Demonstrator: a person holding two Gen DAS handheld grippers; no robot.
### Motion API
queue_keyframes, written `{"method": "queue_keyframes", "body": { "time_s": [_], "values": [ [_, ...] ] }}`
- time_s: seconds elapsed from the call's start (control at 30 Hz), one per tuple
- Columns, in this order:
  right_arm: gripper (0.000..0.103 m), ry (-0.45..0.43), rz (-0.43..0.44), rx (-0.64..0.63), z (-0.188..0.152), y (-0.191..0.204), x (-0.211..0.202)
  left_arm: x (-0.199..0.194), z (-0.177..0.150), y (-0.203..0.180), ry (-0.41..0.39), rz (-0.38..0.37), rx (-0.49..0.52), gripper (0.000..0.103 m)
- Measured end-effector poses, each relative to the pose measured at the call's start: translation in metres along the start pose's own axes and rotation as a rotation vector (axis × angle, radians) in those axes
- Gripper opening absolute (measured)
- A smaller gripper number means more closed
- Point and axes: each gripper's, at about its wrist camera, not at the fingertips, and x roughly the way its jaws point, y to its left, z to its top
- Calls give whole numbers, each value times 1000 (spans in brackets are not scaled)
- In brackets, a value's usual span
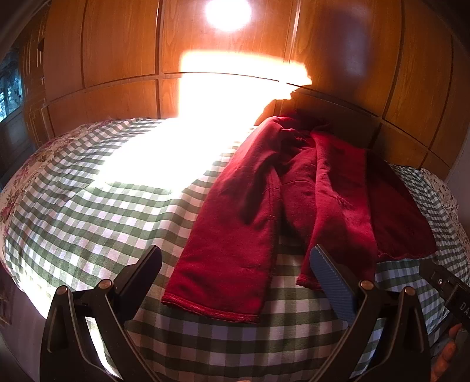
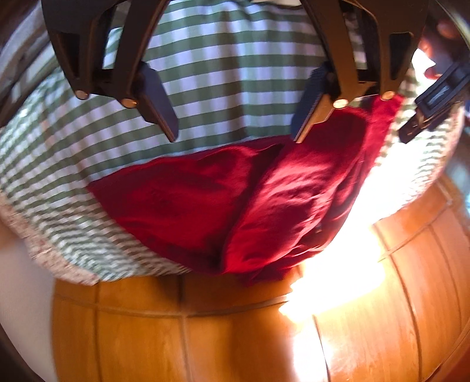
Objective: Fold small clothes
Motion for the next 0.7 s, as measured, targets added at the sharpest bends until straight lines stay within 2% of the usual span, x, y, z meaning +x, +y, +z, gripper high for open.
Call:
{"method": "queue_keyframes", "body": {
  "time_s": [0.03,0.07,0.13,0.17,0.27,0.33,0.37,0.4,0.43,0.47,0.5,0.53,0.57,0.6,0.7],
  "values": [
    [69,23,46,5,-1,4,3,2,0,3,2,0,-3,100],
    [69,91,159,27,-1,6,15,4,0,4,5,4,-4,100],
    [69,185,282,72,-4,12,34,7,0,7,8,1,-6,100],
    [69,235,328,85,-6,16,48,8,0,8,9,-2,-5,100],
    [68,310,381,105,-9,29,78,12,-1,10,14,-4,0,99],
    [35,344,413,84,-7,38,85,14,0,11,19,-16,4,97],
    [31,335,416,48,-4,43,82,16,0,12,24,-22,8,94],
    [21,315,407,9,1,45,77,18,0,13,30,-30,10,88],
    [13,279,381,-41,7,46,67,21,-1,14,42,-45,11,84],
    [12,231,336,-80,17,42,54,25,-1,14,61,-67,12,73],
    [8,157,258,-122,30,34,41,28,-2,14,82,-88,16,61],
    [8,92,183,-146,43,24,29,34,-3,12,105,-113,26,54],
    [7,11,80,-155,62,4,13,38,-4,9,128,-138,37,44],
    [7,-22,26,-148,75,-13,8,43,-5,6,152,-168,44,36],
    [7,-133,-225,-118,123,-73,-4,51,-6,-8,189,-263,64,33]
  ]
}}
